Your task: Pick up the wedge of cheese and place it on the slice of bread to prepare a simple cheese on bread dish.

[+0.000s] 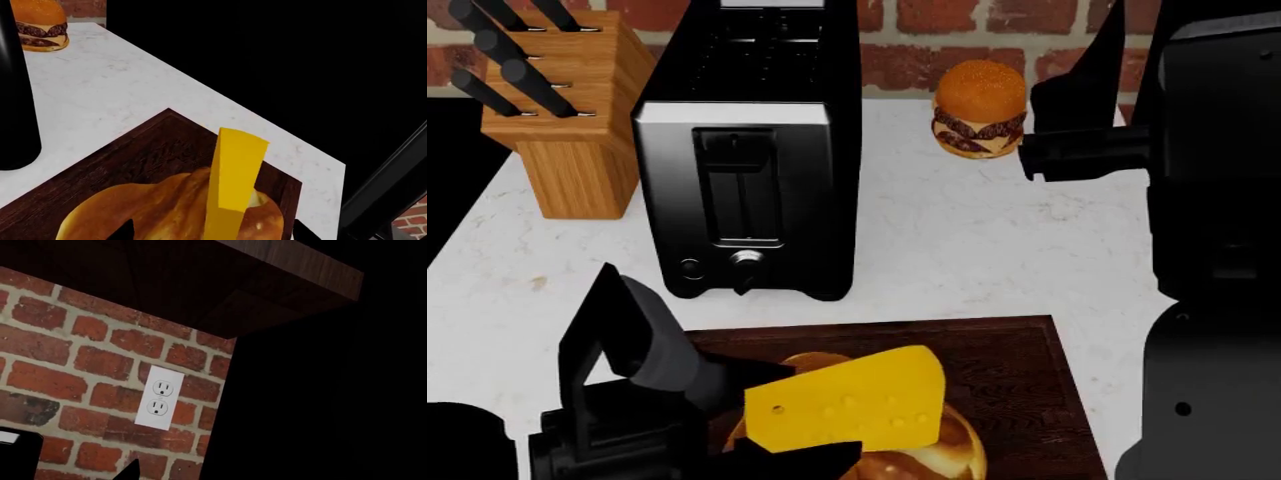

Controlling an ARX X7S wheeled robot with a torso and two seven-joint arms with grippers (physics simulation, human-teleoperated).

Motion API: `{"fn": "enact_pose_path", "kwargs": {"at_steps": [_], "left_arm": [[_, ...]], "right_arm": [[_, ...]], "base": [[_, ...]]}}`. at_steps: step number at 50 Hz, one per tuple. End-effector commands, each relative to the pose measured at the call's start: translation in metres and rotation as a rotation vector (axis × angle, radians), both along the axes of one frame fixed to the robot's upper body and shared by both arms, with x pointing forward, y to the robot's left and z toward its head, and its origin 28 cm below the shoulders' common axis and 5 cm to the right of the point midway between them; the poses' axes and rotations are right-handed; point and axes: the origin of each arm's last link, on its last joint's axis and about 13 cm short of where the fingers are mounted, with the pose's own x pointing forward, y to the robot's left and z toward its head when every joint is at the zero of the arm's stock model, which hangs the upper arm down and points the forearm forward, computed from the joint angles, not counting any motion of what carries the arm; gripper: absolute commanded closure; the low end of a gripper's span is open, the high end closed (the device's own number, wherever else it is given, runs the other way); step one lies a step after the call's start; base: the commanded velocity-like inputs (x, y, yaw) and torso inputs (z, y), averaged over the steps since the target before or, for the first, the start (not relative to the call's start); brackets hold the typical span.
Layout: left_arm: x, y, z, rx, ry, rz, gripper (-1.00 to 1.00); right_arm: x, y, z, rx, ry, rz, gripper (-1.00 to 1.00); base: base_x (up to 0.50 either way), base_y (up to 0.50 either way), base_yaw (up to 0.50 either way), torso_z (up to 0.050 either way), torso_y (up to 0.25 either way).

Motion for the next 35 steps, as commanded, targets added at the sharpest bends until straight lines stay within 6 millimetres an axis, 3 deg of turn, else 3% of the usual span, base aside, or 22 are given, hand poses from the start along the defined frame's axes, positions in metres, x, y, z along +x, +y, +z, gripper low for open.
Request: {"fn": "enact_pose_path", "kwargs": {"at_steps": [1, 35], "left_arm": [[0.001, 0.007, -0.008, 0.019, 0.003, 0.043, -1.0], [0.001, 0.011, 0.014, -0.005, -0.048, 0.051, -1.0]], "right_arm": [[0.0, 0.0, 0.002, 0.003, 0.0, -0.004, -1.0], [-0.001, 0.0, 0.002, 0.005, 0.001, -0.003, -1.0]], "base": [[0.0, 0.0, 0.0, 0.0, 0.0], [0.0, 0.0, 0.0, 0.0, 0.0]]}}
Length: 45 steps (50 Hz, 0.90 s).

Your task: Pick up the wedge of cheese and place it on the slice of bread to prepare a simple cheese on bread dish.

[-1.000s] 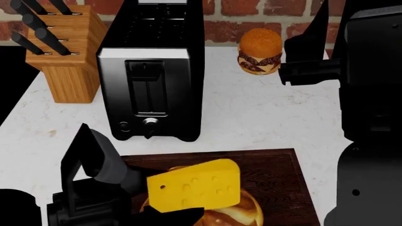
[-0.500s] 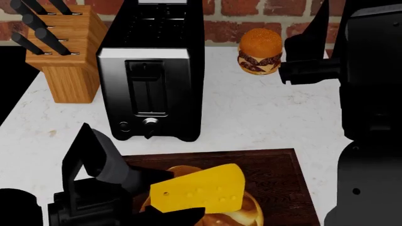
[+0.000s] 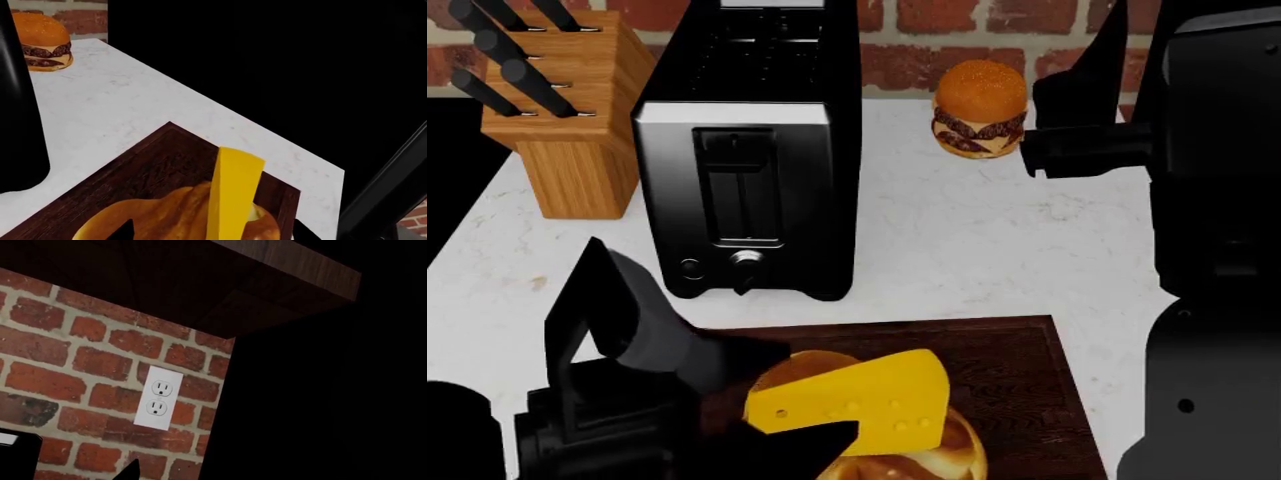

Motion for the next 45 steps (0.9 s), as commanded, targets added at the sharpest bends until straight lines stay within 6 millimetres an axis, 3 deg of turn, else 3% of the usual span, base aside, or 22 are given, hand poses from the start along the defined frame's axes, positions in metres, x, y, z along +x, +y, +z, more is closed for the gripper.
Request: {"fn": "enact_pose_path", "kwargs": {"at_steps": [1, 28, 40, 45], "left_arm": [[0.0, 0.01, -0.002, -0.011, -0.009, 0.053, -1.0], [-0.003, 0.008, 0.044, 0.034, -0.112, 0.02, -1.0], [-0.012, 0.012, 0.079, 0.046, -0.213, 0.061, -1.0], [-0.014, 0.016, 0.083, 0.045, -0.245, 0.11, -1.0]], "right_arm": [[0.0, 0.0, 0.0, -0.002, 0.0, 0.0, -1.0], [0.0, 0.0, 0.0, 0.003, 0.003, 0.001, -1.0], [0.0, -0.001, -0.003, 0.008, 0.01, -0.008, -1.0], [-0.001, -0.001, -0.002, 0.005, 0.008, -0.012, -1.0]], "base": [[0.0, 0.0, 0.0, 0.0, 0.0], [0.0, 0.0, 0.0, 0.0, 0.0], [0.0, 0.0, 0.0, 0.0, 0.0], [0.0, 0.0, 0.0, 0.0, 0.0]]}}
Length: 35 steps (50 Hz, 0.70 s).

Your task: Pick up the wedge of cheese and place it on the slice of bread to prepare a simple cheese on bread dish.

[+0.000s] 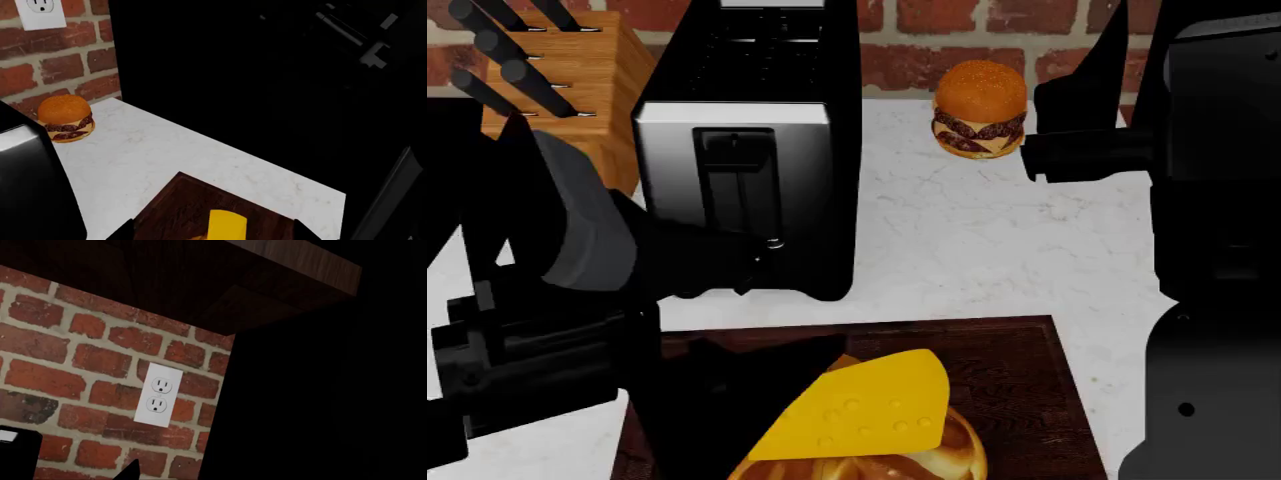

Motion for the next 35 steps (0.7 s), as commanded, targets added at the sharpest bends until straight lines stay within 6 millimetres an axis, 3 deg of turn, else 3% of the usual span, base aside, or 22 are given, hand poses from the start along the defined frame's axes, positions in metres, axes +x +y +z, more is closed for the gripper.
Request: {"fn": "enact_pose_path", "kwargs": {"at_steps": [1, 5, 35], "left_arm": [[-0.002, 0.012, 0.012, -0.005, -0.068, 0.111, -1.0], [-0.001, 0.013, 0.023, -0.021, -0.132, 0.178, -1.0], [-0.01, 0.034, 0.054, 0.016, -0.26, 0.397, -1.0]], "right_arm": [[-0.001, 0.0, 0.0, -0.001, 0.0, -0.009, -1.0], [-0.001, 0.0, -0.001, -0.003, -0.001, -0.014, -1.0], [-0.004, 0.0, 0.004, 0.0, -0.013, -0.034, -1.0]], "base": [[0.0, 0.0, 0.0, 0.0, 0.0], [0.0, 0.0, 0.0, 0.0, 0.0], [0.0, 0.0, 0.0, 0.0, 0.0]]}}
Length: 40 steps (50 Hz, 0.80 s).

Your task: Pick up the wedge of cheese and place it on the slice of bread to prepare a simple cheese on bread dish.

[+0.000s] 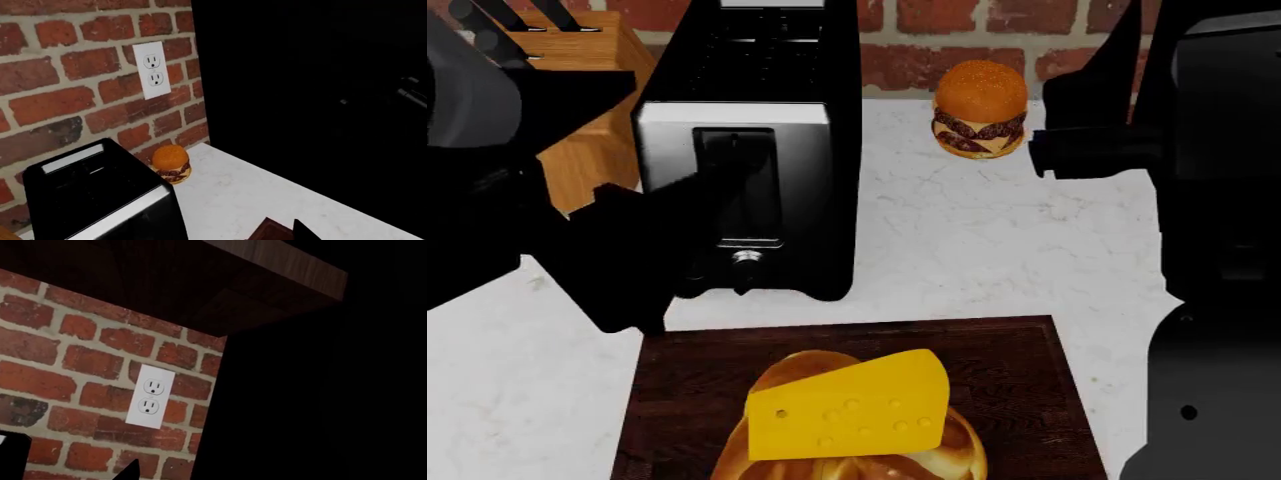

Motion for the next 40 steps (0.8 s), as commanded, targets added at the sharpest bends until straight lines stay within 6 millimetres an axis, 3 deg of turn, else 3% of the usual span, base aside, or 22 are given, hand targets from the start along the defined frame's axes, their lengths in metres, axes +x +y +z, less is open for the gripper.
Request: {"fn": "enact_pose_path", "kwargs": {"at_steps": [1, 14, 28, 40], "left_arm": [[-0.002, 0.016, 0.004, -0.006, -0.034, 0.129, -1.0], [-0.014, 0.027, 0.006, -0.006, -0.065, 0.196, -1.0], [-0.013, 0.031, 0.004, -0.01, -0.082, 0.223, -1.0], [-0.011, 0.033, 0.007, -0.002, -0.102, 0.26, -1.0]], "right_arm": [[-0.001, 0.0, 0.001, 0.0, -0.004, -0.007, -1.0], [-0.007, -0.001, 0.011, 0.018, -0.007, -0.014, -1.0], [-0.045, -0.001, 0.047, 0.013, -0.033, 0.023, -1.0], [-0.064, 0.001, 0.056, -0.013, -0.034, 0.04, -1.0]], "base": [[0.0, 0.0, 0.0, 0.0, 0.0], [0.0, 0.0, 0.0, 0.0, 0.0], [0.0, 0.0, 0.0, 0.0, 0.0], [0.0, 0.0, 0.0, 0.0, 0.0]]}}
